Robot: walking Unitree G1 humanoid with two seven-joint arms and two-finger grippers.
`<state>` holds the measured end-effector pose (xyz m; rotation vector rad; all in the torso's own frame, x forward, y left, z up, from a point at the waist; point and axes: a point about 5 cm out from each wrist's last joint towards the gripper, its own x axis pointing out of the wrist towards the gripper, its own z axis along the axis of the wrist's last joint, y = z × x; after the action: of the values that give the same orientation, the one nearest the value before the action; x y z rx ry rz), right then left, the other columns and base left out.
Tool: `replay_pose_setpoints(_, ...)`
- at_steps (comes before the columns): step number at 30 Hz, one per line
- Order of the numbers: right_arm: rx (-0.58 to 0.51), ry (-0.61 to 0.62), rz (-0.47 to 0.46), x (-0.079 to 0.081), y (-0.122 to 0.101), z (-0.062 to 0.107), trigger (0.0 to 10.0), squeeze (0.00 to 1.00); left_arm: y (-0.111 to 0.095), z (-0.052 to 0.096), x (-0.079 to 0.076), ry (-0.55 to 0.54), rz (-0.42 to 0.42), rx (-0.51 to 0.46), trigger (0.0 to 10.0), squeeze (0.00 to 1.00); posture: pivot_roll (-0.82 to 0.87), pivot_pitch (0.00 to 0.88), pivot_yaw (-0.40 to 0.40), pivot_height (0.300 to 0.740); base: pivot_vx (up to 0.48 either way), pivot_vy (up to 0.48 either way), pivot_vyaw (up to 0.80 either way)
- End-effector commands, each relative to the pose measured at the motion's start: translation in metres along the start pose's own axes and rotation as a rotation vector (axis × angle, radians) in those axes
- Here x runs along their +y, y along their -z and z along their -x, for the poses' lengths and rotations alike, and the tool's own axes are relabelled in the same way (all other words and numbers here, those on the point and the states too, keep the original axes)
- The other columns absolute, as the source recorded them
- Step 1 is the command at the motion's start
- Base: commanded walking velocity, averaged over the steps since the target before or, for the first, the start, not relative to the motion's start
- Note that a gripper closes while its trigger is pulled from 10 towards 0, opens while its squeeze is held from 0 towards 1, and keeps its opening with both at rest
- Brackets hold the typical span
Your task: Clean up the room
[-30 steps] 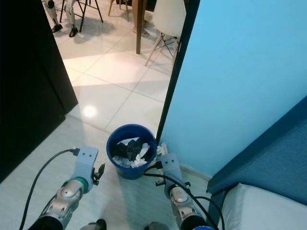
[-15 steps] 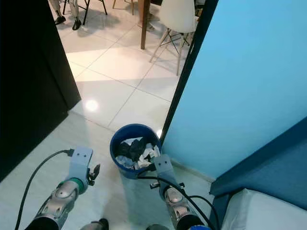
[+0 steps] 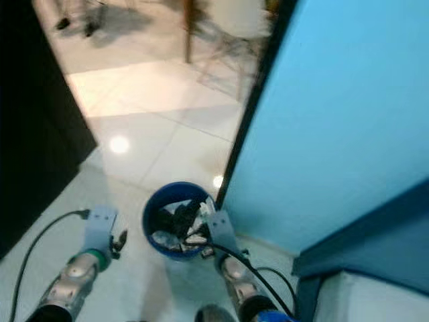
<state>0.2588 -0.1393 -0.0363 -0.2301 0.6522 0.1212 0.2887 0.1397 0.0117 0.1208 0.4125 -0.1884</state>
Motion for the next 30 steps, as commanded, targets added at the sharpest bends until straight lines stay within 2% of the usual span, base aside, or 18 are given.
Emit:
replay_pose_setpoints(1,-0.015,-0.018,-0.02,0.009,-0.006,-0.001,10.0,0.0,0.019,0.007,0.009,-0.023,0.0,0.071,10.0,0.0,0.03,0.087,-0.001,0.74,0.401,0.0,0.0)
replay_pose_setpoints(12,0.001,-0.019,-0.008,0.008,-0.004,-0.001,10.0,0.0,0.02,0.007,0.005,0.013,-0.035,0.072,10.0,0.0,0.04,0.085,-0.002,0.74,0.061,0.0,0.0)
replay_pose_setpoints(14,0.029,-0.027,0.025,0.008,-0.002,-0.002,10.0,0.0,0.02,0.007,0.001,0.052,-0.09,0.076,10.0,0.0,0.03,0.091,-0.003,0.74,0.0,0.0,0.0)
replay_pose_setpoints(17,0.041,-0.029,0.04,0.007,-0.002,-0.002,10.0,0.0,0.019,0.007,-0.001,0.068,-0.116,0.077,10.0,0.0,0.03,0.094,-0.003,0.74,0.0,0.0,0.0)
replay_pose_setpoints(18,0.047,-0.036,0.073,0.006,-0.003,-0.003,10.0,0.0,0.019,0.007,-0.003,0.094,-0.16,0.075,10.0,0.0,0.03,0.101,-0.003,0.74,0.0,0.0,0.0)
replay_pose_setpoints(19,0.047,-0.036,0.073,0.006,-0.003,-0.003,10.0,0.0,0.019,0.007,-0.003,0.094,-0.16,0.075,10.0,0.0,0.03,0.101,-0.003,0.74,0.0,0.0,0.0)
replay_pose_setpoints(21,0.066,-0.094,0.172,0.009,-0.008,-0.005,10.0,0.0,0.017,0.007,-0.004,0.148,-0.252,0.062,10.0,0.0,0.03,0.123,-0.008,0.74,0.0,0.0,0.0)
replay_pose_setpoints(22,0.066,-0.094,0.172,0.009,-0.008,-0.005,10.0,0.0,0.017,0.007,-0.004,0.148,-0.252,0.062,10.0,0.0,0.03,0.123,-0.008,0.74,0.0,0.0,0.0)
replay_pose_setpoints(23,0.067,-0.131,0.225,0.011,-0.012,-0.006,10.0,0.0,0.016,0.008,-0.005,0.182,-0.323,0.057,10.0,0.0,0.04,0.142,-0.012,0.74,0.0,0.0,0.0)
replay_pose_setpoints(24,0.067,-0.131,0.225,0.011,-0.012,-0.006,10.0,0.0,0.016,0.008,-0.005,0.182,-0.323,0.057,10.0,0.0,0.04,0.142,-0.012,0.74,0.0,0.0,0.0)
replay_pose_setpoints(25,0.07,-0.156,0.263,0.013,-0.016,-0.007,10.0,0.0,0.018,0.01,-0.005,0.224,-0.393,0.055,10.0,0.0,0.04,0.162,-0.015,0.74,0.0,0.0,0.0)
replay_pose_setpoints(26,0.07,-0.156,0.263,0.013,-0.016,-0.007,10.0,0.0,0.018,0.01,-0.005,0.224,-0.393,0.055,10.0,0.0,0.04,0.162,-0.015,0.74,0.0,0.0,0.0)
replay_pose_setpoints(27,0.071,-0.183,0.291,0.015,-0.019,-0.008,10.0,0.0,0.021,0.014,-0.005,0.263,-0.456,0.055,10.0,0.0,0.05,0.214,-0.02,0.74,0.0,0.0,0.0)
replay_pose_setpoints(30,0.073,-0.198,0.303,0.016,-0.021,-0.009,10.0,0.0,0.023,0.017,-0.005,0.287,-0.494,0.056,10.0,0.0,0.05,0.214,-0.02,0.74,0.0,0.0,0.0)
